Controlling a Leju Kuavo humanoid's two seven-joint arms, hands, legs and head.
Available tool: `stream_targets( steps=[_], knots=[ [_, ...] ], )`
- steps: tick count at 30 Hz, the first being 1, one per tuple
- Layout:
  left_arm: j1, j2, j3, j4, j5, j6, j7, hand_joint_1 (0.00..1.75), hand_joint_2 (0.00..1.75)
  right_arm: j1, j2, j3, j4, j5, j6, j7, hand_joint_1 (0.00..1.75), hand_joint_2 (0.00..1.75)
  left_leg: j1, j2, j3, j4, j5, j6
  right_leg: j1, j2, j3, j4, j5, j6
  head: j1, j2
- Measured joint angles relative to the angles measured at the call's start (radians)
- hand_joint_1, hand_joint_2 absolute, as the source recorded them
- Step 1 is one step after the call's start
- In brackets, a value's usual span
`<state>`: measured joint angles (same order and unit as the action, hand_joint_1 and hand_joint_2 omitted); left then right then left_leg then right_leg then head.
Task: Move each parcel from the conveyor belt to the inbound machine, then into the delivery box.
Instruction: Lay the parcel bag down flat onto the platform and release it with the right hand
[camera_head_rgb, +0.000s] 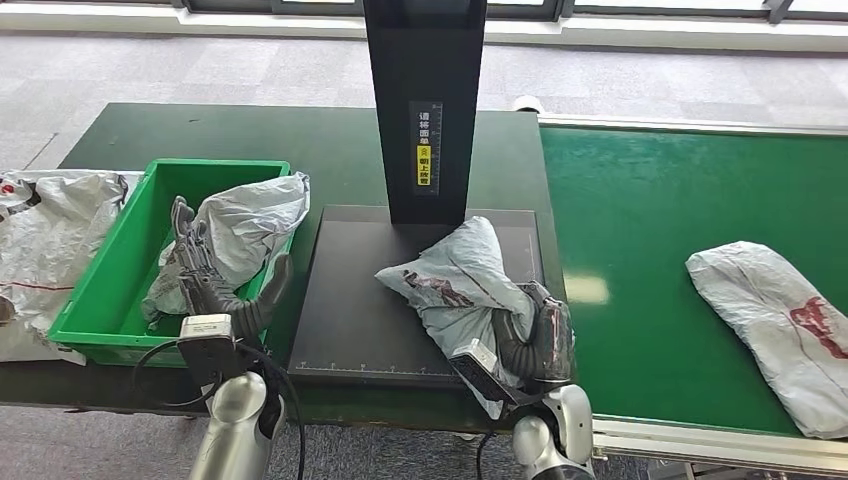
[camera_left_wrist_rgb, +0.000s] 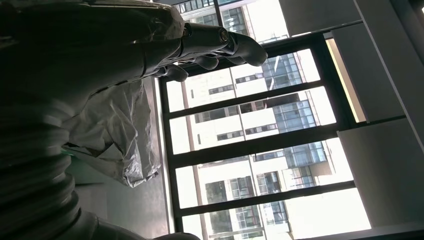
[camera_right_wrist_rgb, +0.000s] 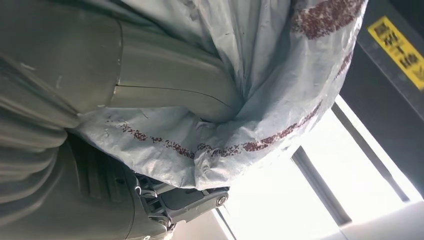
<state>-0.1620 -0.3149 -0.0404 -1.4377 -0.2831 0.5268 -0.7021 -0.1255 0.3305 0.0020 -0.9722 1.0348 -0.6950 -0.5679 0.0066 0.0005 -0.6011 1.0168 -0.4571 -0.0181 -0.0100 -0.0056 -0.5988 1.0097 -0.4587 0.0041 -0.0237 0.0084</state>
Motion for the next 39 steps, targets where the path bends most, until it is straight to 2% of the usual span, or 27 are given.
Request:
stream_targets(
  steps=[3, 13, 17, 18, 19, 21, 22, 23, 26, 28, 31, 36, 39],
  knots=[
    [0.0, 0.0, 0.0, -0.003, 0.002, 0.0, 0.0, 0.0, 1.75, -0.026, 0.003, 0.0, 0.064, -0.003, -0.001, 0.0, 1.75, 1.75, 0.0, 0.0, 0.0, 0.0, 0.0, 0.0, 0.0, 0.0, 0.0, 0.0, 0.0, 0.0, 0.0, 0.0],
    [0.003, 0.001, 0.0, -0.011, -0.013, -0.007, 0.0, 0.0, 1.75, -0.14, 0.022, 0.0, 0.331, 0.016, -0.003, 0.09, 1.75, 1.75, 0.0, 0.0, 0.001, 0.0, 0.0, 0.0, 0.0, 0.001, 0.0, 0.0, 0.0, 0.0, 0.0, 0.0],
    [0.008, 0.001, 0.0, -0.016, -0.014, -0.008, 0.0, 0.0, 1.75, -0.176, 0.025, 0.0, 0.412, 0.006, 0.002, 0.101, 1.75, 1.75, 0.0, 0.0, 0.001, 0.0, 0.0, 0.0, 0.0, 0.001, 0.001, 0.0, 0.0, 0.0, 0.0, 0.0],
    [0.01, 0.001, 0.0, -0.019, -0.015, -0.008, 0.0, 0.0, 1.75, -0.181, 0.025, 0.0, 0.42, 0.006, 0.007, 0.104, 1.65, 1.75, 0.0, 0.0, 0.001, 0.0, 0.0, 0.0, 0.0, 0.001, 0.001, 0.0, 0.0, 0.0, 0.0, 0.0],
    [0.011, 0.001, 0.0, -0.022, -0.015, -0.009, 0.0, 0.0, 1.75, -0.186, 0.026, 0.0, 0.429, 0.009, 0.011, 0.109, 1.35, 1.75, 0.0, 0.001, 0.001, 0.0, 0.0, 0.0, 0.0, 0.001, 0.001, 0.0, 0.0, 0.0, 0.0, 0.0],
    [0.013, 0.001, 0.0, -0.026, -0.018, -0.011, 0.0, 0.0, 1.75, -0.199, 0.027, 0.0, 0.449, 0.021, 0.019, 0.125, 0.48, 1.75, 0.0, 0.001, 0.002, 0.0, 0.0, 0.0, 0.0, 0.001, 0.001, 0.0, 0.0, 0.0, 0.0, 0.0],
    [0.013, 0.001, 0.0, -0.027, -0.021, -0.013, 0.0, 0.0, 1.75, -0.204, 0.027, 0.0, 0.458, 0.027, 0.021, 0.132, 0.14, 1.75, 0.0, 0.002, 0.003, 0.0, 0.0, 0.0, 0.0, 0.001, 0.001, 0.0, 0.0, 0.0, 0.0, 0.0],
    [0.014, 0.001, 0.0, -0.028, -0.023, -0.014, 0.0, 0.0, 1.75, -0.208, 0.028, 0.001, 0.465, 0.032, 0.02, 0.136, 0.0, 1.75, 0.0, 0.002, 0.003, 0.0, 0.0, 0.0, 0.0, 0.001, 0.002, 0.0, 0.0, 0.0, 0.0, 0.0],
    [0.02, 0.001, 0.0, -0.032, -0.03, -0.016, 0.0, 0.0, 1.75, -0.207, 0.028, 0.001, 0.469, 0.05, 0.003, 0.127, 0.0, 1.75, 0.0, 0.002, 0.004, 0.0, 0.0, 0.0, 0.0, 0.001, 0.002, 0.0, 0.0, 0.0, 0.0, 0.0],
    [0.025, 0.002, 0.0, -0.038, -0.03, -0.016, 0.0, 0.0, 1.75, -0.185, 0.029, 0.001, 0.432, 0.055, -0.005, 0.092, 0.0, 1.75, 0.0, 0.001, 0.004, 0.0, 0.0, 0.0, 0.0, 0.001, 0.002, 0.0, 0.0, 0.0, 0.0, 0.0],
    [0.033, 0.003, 0.0, -0.045, -0.03, -0.016, 0.0, 0.0, 1.75, -0.137, 0.028, 0.001, 0.317, 0.048, -0.007, 0.025, 0.0, 1.75, 0.0, 0.001, 0.003, 0.0, 0.0, 0.0, 0.0, 0.001, 0.002, 0.0, 0.0, 0.0, 0.0, 0.0],
    [0.039, 0.004, 0.0, -0.051, -0.03, -0.016, 0.0, 0.0, 1.75, -0.106, 0.024, 0.0, 0.186, 0.043, -0.007, 0.0, 0.0, 1.75, 0.0, 0.001, 0.003, 0.0, 0.0, 0.0, 0.0, 0.001, 0.002, 0.0, 0.0, 0.0, 0.0, 0.0],
    [0.04, 0.005, 0.0, -0.051, -0.03, -0.014, 0.0, 0.0, 1.75, -0.055, 0.018, 0.0, 0.019, 0.013, -0.007, -0.058, 0.0, 1.75, -0.001, 0.0, 0.002, 0.0, 0.0, 0.0, -0.001, 0.0, 0.001, 0.0, 0.0, 0.0, 0.0, 0.0]
  ],
)
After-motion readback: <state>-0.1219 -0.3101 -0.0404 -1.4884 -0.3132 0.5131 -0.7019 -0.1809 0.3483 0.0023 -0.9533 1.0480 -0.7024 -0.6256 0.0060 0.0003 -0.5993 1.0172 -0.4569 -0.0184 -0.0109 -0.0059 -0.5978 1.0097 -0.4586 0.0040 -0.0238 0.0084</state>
